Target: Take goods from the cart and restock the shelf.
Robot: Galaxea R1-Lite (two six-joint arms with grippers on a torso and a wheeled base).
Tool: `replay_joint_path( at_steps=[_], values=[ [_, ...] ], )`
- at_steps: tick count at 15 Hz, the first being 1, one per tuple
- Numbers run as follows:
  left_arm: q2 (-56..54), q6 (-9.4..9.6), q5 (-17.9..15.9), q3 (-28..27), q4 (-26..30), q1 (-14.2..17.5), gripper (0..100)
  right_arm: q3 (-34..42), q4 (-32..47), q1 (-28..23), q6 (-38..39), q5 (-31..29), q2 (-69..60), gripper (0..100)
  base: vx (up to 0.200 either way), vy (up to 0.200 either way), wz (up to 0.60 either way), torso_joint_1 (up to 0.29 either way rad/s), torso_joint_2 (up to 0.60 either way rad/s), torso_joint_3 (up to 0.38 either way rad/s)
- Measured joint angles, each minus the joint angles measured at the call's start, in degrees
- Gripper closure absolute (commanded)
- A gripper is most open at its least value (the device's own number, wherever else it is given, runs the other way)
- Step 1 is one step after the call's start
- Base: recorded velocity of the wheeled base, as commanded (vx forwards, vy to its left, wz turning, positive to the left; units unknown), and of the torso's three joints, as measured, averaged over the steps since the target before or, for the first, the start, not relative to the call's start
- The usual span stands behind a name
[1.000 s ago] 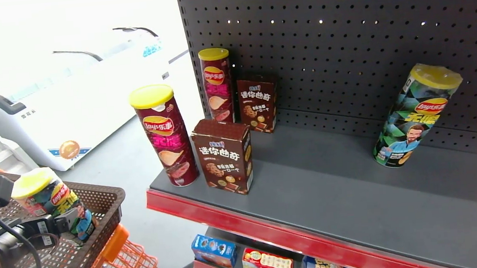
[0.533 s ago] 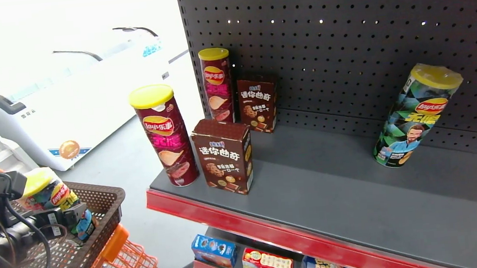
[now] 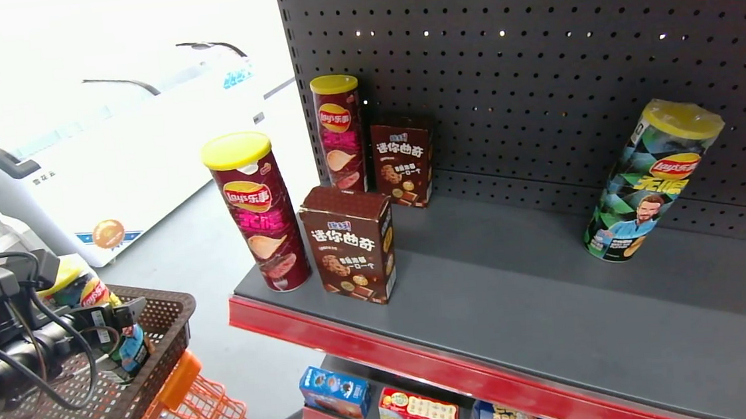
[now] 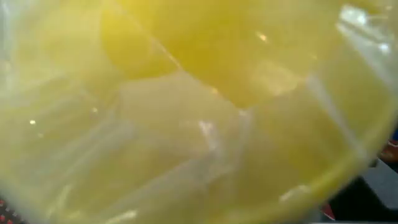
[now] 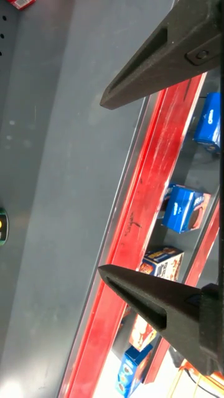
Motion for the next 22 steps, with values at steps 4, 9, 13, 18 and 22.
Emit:
replay_joint_path(
  at_steps=[4,9,13,18,22],
  values=[
    [2.12,-0.32,-0.05,-0.46,-1.69,-0.07,100,0.00,0.02,0.00,0.00,0.00,0.00,0,0.000,0.000,0.00,0.000,0.00,0.000],
    [3.56,-0.59,-0.11,-2.41,-1.89,-1.05,100,0.00,0.00,0.00,0.00,0.00,0.00,0,0.000,0.000,0.00,0.000,0.00,0.000],
    [1.16,-0.21,-0.43,-3.02,-1.67,-2.45,100,0.00,0.02,0.00,0.00,0.01,0.00,0,0.000,0.000,0.00,0.000,0.00,0.000],
    [-9.40,4.68,-3.58,-3.11,0.62,-7.11,100,0.00,0.02,0.00,0.00,0.01,0.00,0,0.000,0.000,0.00,0.000,0.00,0.000],
    [-15.82,5.69,-4.64,-3.99,1.41,-10.23,100,0.00,0.00,0.00,0.00,0.00,0.00,0,0.000,0.000,0.00,0.000,0.00,0.000]
  ],
)
